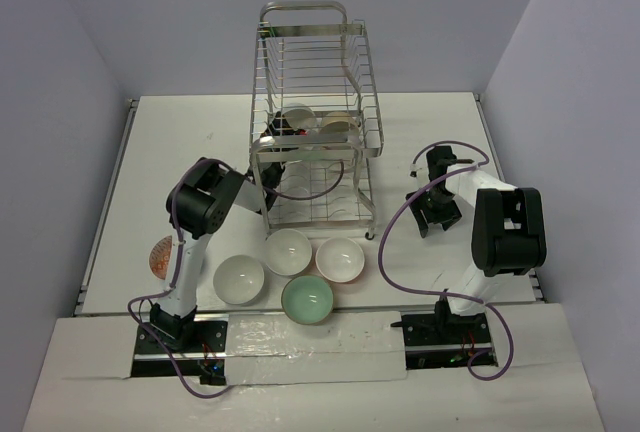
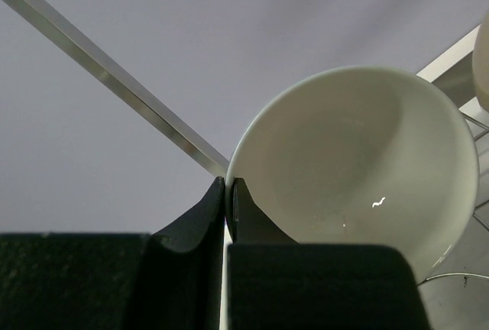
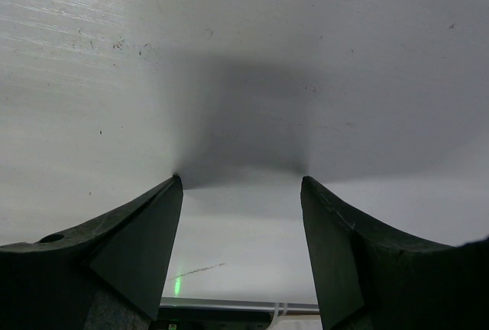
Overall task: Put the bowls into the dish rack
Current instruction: Insert the bowl into the dish rack.
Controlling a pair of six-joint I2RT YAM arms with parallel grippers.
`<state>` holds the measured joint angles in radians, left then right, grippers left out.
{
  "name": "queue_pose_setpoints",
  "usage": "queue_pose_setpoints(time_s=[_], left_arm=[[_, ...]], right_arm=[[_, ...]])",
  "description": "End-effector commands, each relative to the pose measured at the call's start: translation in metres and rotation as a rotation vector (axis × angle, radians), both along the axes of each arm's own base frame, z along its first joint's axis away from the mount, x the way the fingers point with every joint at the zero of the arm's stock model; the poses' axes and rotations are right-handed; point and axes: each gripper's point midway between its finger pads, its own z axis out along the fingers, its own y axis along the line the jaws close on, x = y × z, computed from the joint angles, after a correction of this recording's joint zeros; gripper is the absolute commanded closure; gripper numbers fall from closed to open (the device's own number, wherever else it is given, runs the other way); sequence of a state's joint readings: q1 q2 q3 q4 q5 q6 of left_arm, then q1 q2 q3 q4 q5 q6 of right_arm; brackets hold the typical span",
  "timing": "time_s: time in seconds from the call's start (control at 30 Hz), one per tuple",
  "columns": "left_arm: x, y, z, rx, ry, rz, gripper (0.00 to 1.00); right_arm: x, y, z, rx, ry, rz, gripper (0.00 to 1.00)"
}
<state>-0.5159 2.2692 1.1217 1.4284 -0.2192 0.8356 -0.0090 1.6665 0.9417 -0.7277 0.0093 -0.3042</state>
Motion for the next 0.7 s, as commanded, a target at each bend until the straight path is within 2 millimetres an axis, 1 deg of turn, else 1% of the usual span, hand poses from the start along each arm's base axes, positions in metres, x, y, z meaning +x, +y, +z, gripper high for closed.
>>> queue_pose_setpoints(time_s=[0.0, 0.2, 0.37, 0.5, 0.6, 0.67], left_arm=[[-0.0355, 0.0116, 0.0696, -0.121, -0.34, -0.024, 1.0], [-0.0404, 0.0126, 0.0639, -0.051, -0.337, -0.049, 1.0], [-0.0363, 0.0145, 0.0657, -0.046, -0.351, -0.03, 1.0], [-0.0378, 0.0111, 0.0614, -0.004, -0.353, -0.042, 1.0], [-0.0405, 0.01, 0.0611, 0.022, -0.357, -0.051, 1.0], [-0.0417, 0.0102, 0.0647, 0.027, -0.366, -0.054, 1.0]], right_arm=[[-0.0155, -0.0186, -0.0261, -0.106, 0.073, 0.011, 0.29], [-0.0155, -0.0189, -0.0261, -0.108, 0.073, 0.013, 0.29], [-0.0159, -0.0194, -0.0259, -0.111, 0.075, 0.012, 0.29], [-0.0157, -0.02, -0.0262, -0.114, 0.073, 0.014, 0.29], [-0.0161, -0.0202, -0.026, -0.115, 0.075, 0.012, 0.29], [-0.0152, -0.0202, -0.0258, -0.115, 0.072, 0.012, 0.29]])
